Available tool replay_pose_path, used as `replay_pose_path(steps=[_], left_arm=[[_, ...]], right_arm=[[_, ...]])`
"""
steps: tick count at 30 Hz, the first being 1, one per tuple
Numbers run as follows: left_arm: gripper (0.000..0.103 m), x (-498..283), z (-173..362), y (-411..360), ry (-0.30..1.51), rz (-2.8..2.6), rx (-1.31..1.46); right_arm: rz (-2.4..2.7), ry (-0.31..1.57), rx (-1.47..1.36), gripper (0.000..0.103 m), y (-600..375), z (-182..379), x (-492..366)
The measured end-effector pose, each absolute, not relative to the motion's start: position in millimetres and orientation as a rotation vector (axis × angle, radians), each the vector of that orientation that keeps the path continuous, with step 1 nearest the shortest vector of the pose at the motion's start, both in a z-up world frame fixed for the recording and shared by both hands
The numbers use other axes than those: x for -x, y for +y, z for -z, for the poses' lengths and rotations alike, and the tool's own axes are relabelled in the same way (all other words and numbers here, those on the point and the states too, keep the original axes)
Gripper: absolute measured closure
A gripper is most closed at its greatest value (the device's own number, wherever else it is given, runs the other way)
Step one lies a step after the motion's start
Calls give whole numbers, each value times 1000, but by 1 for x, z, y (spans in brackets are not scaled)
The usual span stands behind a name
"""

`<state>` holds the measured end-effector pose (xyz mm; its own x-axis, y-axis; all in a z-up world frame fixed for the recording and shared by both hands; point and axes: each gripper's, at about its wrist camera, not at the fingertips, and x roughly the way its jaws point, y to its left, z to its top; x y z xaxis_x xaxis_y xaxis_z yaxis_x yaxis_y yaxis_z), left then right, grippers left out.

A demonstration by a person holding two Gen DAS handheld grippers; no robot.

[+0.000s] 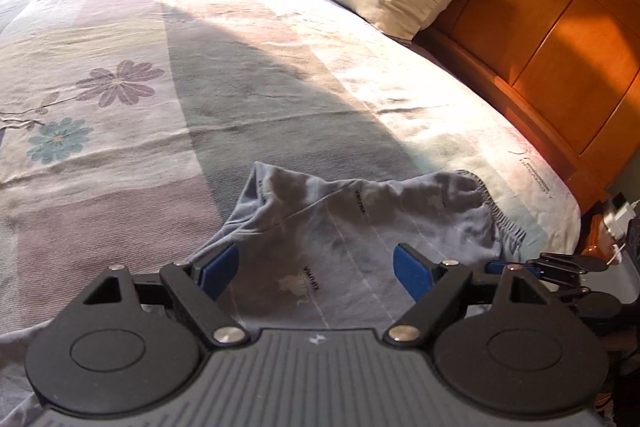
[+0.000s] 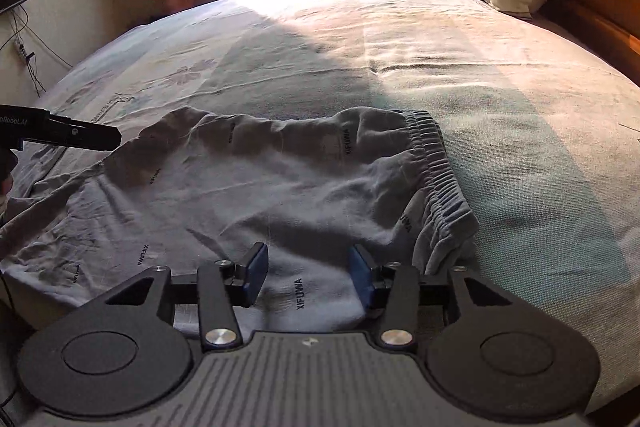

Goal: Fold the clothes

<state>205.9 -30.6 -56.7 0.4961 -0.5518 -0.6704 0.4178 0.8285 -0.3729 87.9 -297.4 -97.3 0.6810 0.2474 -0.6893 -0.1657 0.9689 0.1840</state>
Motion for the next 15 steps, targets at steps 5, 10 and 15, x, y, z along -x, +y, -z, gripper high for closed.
replay_pose_path(steps=[5, 10, 15], left_arm=[[24, -235, 86, -48, 906, 453, 85], [23, -232, 67, -35, 848, 468, 139], [20, -244, 60, -51, 834, 605, 222]], right_arm=[[-236, 786, -87, 46, -291, 96, -96], [-248, 723, -48, 37, -292, 77, -101], [-284, 656, 16, 33, -281, 68, -135]])
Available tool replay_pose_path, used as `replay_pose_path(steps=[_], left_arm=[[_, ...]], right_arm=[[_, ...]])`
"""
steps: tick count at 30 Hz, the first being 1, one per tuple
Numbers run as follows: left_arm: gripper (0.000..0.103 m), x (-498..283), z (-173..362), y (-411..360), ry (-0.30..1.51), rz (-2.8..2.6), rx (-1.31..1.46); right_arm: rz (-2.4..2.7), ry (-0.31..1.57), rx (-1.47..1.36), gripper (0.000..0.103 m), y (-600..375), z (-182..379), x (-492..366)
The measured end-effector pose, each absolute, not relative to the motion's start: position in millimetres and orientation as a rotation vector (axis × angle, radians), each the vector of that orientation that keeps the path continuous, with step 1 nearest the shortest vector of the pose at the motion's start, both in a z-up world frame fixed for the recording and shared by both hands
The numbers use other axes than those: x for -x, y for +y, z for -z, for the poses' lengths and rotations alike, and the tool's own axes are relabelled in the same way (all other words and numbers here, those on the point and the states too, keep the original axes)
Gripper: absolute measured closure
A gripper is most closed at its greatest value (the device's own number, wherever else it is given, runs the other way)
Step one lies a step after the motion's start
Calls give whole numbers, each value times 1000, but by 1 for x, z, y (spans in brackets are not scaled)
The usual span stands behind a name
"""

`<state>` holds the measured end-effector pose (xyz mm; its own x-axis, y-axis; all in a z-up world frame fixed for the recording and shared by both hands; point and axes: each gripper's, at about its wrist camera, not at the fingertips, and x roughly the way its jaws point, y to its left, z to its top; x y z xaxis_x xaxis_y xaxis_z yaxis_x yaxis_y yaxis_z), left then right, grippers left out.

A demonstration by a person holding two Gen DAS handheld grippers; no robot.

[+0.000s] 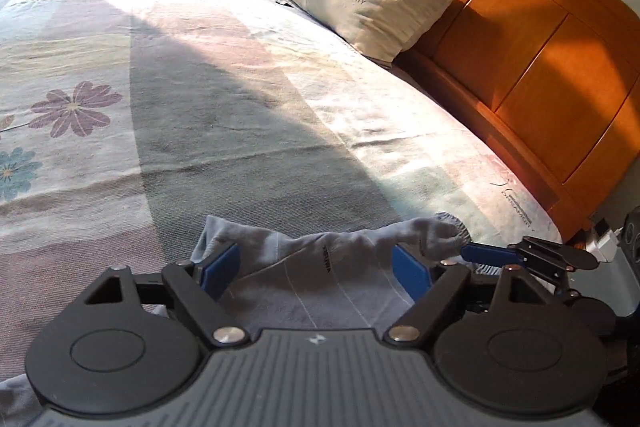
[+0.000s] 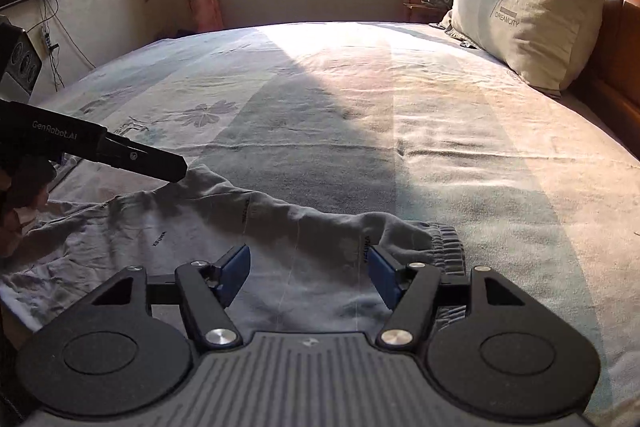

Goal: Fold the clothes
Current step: 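Pinch the sweatpants fabric with the left gripper while the right gripper hovers nearby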

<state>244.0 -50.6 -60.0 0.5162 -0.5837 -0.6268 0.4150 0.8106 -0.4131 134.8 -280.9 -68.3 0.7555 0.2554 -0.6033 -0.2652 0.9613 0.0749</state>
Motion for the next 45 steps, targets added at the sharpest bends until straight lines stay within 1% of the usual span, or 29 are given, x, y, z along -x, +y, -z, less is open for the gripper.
replay_pose_path(steps=[2, 5, 6, 7, 10, 11, 12, 15, 20, 23, 25, 27, 30, 33, 35, 38, 39, 45], left_arm=[[20, -257, 71, -61, 862, 611, 242], [21, -273, 93, -61, 885, 502, 225], [21, -274, 93, -59, 879, 488, 223], [21, -274, 91, -59, 877, 489, 226], [21, -274, 85, -57, 872, 491, 235], [21, -274, 83, -57, 870, 491, 238], [21, -271, 80, -58, 862, 506, 238], [20, -262, 71, -67, 864, 558, 233], [20, -231, 67, -79, 927, 558, 159], [16, -204, 77, -77, 979, 538, 177], [17, -190, 89, -75, 1001, 504, 187], [16, -181, 91, -74, 971, 497, 170], [16, -176, 80, -73, 995, 469, 155], [15, -164, 68, -67, 966, 477, 141], [12, -159, 68, -60, 967, 467, 152], [12, -159, 87, -46, 1039, 449, 197], [12, -156, 90, -41, 1025, 466, 215], [11, -148, 64, -11, 1003, 449, 181]], right_arm=[[-288, 657, 21, 33, -279, 75, -151], [-231, 709, 6, 33, -290, 95, -172], [-181, 737, 11, 37, -296, 104, -175], [-190, 734, -12, 39, -304, 109, -174], [-196, 712, -78, 39, -313, 104, -167], [-191, 711, -94, 38, -315, 101, -166], [-191, 703, -96, 34, -314, 97, -165], [-215, 683, -106, 31, -309, 88, -164], [-205, 717, -115, 29, -306, 85, -156], [-205, 727, -130, 19, -304, 82, -134], [-216, 744, -147, 19, -300, 81, -120], [-228, 767, -165, 19, -294, 81, -107], [-252, 774, -175, 19, -284, 73, -87], [-253, 749, -157, 17, -275, 59, -67], [-245, 732, -153, 16, -270, 52, -56], [-240, 732, -163, 16, -263, 47, -45], [-241, 735, -165, 16, -260, 46, -42], [-242, 729, -154, 15, -235, 39, -30]])
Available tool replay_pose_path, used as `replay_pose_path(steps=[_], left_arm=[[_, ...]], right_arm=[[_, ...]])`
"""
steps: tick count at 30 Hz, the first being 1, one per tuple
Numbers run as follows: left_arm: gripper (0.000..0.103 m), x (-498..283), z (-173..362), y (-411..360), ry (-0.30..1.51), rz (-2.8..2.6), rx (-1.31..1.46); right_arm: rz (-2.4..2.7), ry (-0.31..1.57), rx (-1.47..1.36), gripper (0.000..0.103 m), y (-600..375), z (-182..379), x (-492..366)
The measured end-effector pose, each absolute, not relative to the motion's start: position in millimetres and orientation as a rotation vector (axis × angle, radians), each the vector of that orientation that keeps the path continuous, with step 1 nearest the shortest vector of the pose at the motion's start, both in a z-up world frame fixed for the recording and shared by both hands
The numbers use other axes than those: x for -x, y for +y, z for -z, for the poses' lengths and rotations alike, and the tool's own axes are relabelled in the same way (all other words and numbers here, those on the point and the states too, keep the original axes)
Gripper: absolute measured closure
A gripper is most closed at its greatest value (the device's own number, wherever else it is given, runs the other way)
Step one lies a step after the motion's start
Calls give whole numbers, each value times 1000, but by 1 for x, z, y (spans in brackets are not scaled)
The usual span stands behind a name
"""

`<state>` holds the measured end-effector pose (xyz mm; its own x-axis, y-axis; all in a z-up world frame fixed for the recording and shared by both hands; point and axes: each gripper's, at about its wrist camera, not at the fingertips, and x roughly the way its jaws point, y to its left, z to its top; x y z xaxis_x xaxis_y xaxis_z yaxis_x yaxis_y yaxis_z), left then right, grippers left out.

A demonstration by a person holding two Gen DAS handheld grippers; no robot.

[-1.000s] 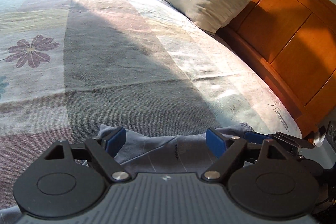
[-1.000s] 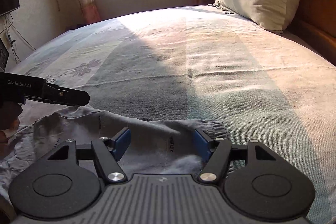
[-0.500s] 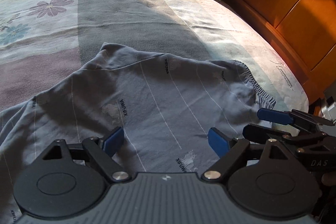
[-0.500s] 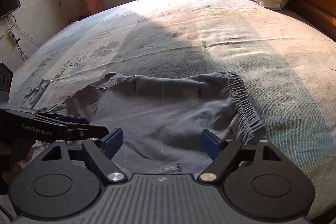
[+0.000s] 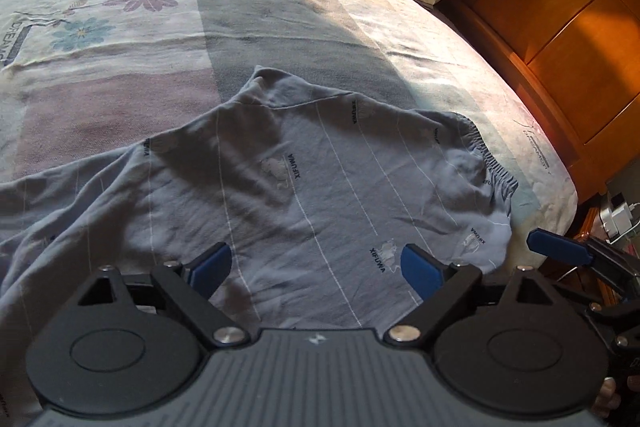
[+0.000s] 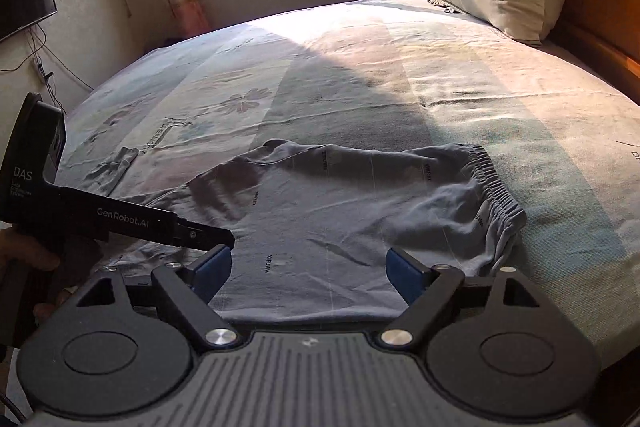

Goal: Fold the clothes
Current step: 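Pinch the sweatpants fabric with the left gripper while the right gripper hovers nearby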

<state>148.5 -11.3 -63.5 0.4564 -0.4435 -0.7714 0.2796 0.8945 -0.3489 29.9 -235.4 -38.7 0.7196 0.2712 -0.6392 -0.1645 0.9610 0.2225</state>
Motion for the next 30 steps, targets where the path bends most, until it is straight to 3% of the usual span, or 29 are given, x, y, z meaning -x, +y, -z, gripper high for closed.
replay_pose_path(steps=[6, 13, 20, 23, 30], left_arm=[[11, -159, 25, 51, 951, 296, -39], [10, -213, 39, 135, 1058, -11, -293], [10, -263, 79, 151, 1164, -45, -240], [4, -271, 85, 153, 1152, -84, -234], [4, -263, 83, 160, 1107, -184, -398]], right_arm=[[-251, 723, -127, 14, -209, 36, -27], [-270, 741, -107, 11, -183, 40, -32], [-278, 771, -73, 11, -172, 47, -41], [-262, 782, -78, 11, -176, 50, -46], [-244, 797, -98, 11, -181, 59, -52]])
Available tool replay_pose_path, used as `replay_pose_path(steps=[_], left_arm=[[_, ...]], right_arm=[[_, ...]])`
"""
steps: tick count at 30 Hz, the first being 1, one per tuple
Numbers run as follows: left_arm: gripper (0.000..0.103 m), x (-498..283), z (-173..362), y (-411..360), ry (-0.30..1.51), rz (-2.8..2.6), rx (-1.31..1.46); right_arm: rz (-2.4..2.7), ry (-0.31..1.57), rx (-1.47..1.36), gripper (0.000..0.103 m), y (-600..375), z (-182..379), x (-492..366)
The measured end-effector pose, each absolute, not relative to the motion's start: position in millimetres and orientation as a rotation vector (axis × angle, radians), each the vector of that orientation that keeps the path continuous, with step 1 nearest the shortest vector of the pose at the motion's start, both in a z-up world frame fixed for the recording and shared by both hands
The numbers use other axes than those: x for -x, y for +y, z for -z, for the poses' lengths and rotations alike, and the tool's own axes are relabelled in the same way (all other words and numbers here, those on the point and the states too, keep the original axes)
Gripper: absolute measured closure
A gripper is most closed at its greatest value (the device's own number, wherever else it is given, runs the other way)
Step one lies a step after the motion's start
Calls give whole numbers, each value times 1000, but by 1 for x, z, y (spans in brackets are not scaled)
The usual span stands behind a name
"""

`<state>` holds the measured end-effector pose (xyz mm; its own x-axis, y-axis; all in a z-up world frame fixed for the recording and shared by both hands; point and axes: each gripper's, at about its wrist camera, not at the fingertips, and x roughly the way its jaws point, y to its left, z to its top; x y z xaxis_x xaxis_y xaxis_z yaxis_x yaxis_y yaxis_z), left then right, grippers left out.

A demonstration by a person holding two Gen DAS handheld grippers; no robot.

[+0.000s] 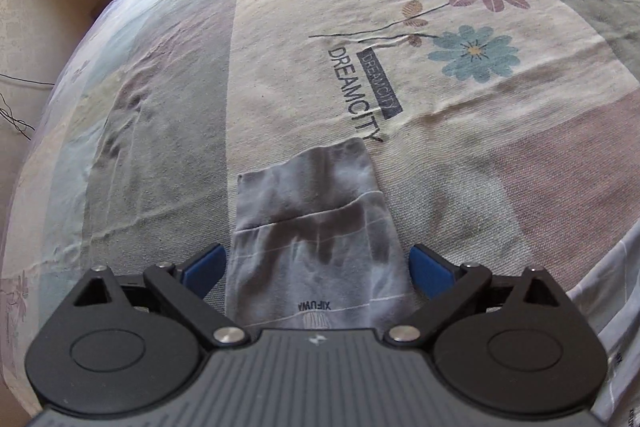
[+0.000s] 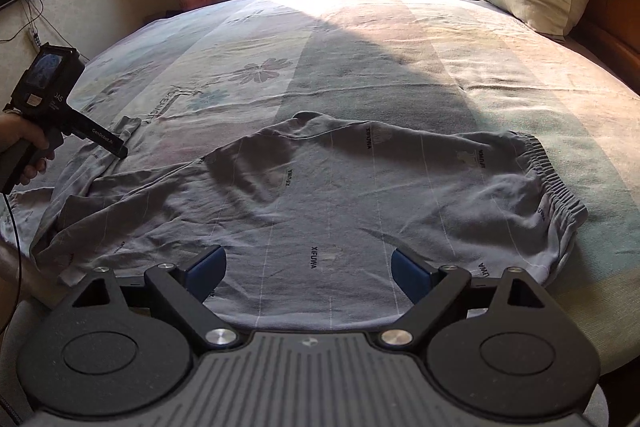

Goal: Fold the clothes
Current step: 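Pinch the sweatpants fabric with the left gripper while the right gripper hovers nearby, then grasp the grey sweatpants leg cuff with the left gripper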

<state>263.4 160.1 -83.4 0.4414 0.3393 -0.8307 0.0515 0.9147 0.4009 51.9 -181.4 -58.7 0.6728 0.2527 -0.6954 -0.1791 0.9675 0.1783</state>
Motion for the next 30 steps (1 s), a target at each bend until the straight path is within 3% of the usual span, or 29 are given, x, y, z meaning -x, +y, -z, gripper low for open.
replay_pose_path(steps=[19, 30], left_arm=[[5, -181, 41, 242, 1024, -398, -410], [7, -125, 35, 282, 984, -326, -151]], right_arm=[[-305, 758, -86, 10, -163, 45, -35], [-348, 753, -56, 7, -144, 41, -28]])
